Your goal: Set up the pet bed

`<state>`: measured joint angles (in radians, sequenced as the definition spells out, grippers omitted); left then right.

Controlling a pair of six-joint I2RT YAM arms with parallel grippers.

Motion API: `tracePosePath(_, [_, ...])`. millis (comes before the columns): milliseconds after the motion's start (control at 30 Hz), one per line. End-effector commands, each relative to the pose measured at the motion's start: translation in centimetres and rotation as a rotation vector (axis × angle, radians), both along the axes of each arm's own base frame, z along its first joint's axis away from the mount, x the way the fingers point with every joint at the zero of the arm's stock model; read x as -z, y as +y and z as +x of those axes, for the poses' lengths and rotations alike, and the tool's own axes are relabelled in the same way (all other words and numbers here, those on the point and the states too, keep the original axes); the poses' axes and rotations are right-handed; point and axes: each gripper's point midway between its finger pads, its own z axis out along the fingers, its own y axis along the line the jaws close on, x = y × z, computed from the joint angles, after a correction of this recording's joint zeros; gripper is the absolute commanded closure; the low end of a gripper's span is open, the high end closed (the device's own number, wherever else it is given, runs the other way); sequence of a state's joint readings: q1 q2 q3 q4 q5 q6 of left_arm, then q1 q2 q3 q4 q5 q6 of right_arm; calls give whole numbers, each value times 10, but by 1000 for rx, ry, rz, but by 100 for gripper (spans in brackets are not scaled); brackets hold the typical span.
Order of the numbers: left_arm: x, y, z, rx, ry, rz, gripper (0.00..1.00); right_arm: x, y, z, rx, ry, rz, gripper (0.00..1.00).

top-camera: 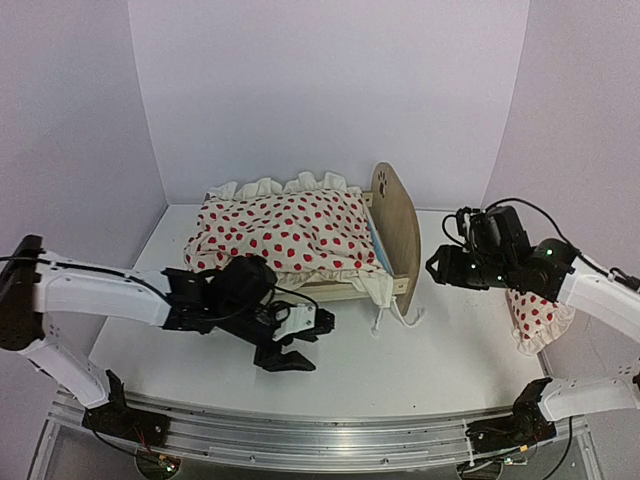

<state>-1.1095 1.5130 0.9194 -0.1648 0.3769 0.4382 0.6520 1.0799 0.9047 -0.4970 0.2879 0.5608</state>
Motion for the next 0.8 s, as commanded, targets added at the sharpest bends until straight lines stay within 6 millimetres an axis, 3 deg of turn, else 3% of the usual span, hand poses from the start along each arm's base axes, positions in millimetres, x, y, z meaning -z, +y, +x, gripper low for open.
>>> tracePosePath(0, [-37, 58, 32, -207, -162, 36, 32, -46, 59, -3, -207, -76, -61, 42])
tracePosePath(67, [-62, 80, 69, -348, -260, 24, 26, -53, 91, 4, -265, -79, -74, 33])
tracePosePath(167, [-75, 126, 140, -582, -357, 102, 25, -44, 117, 26, -266, -44, -101, 29])
tracePosePath(267, [-82, 157, 175, -705, -377, 167, 25, -25, 130, 47, -237, 3, -175, 29])
tracePosePath(400, [-62, 173, 170, -713, -340, 242, 25, 1, 135, 64, -209, 93, -213, 33])
tracePosePath(533, [-37, 185, 162, -685, -347, 319, 24, 24, 123, 80, -165, 167, -220, 35])
tracePosePath(767, [-24, 187, 156, -589, -407, 359, 23, 66, 130, 89, -201, 282, -207, 37])
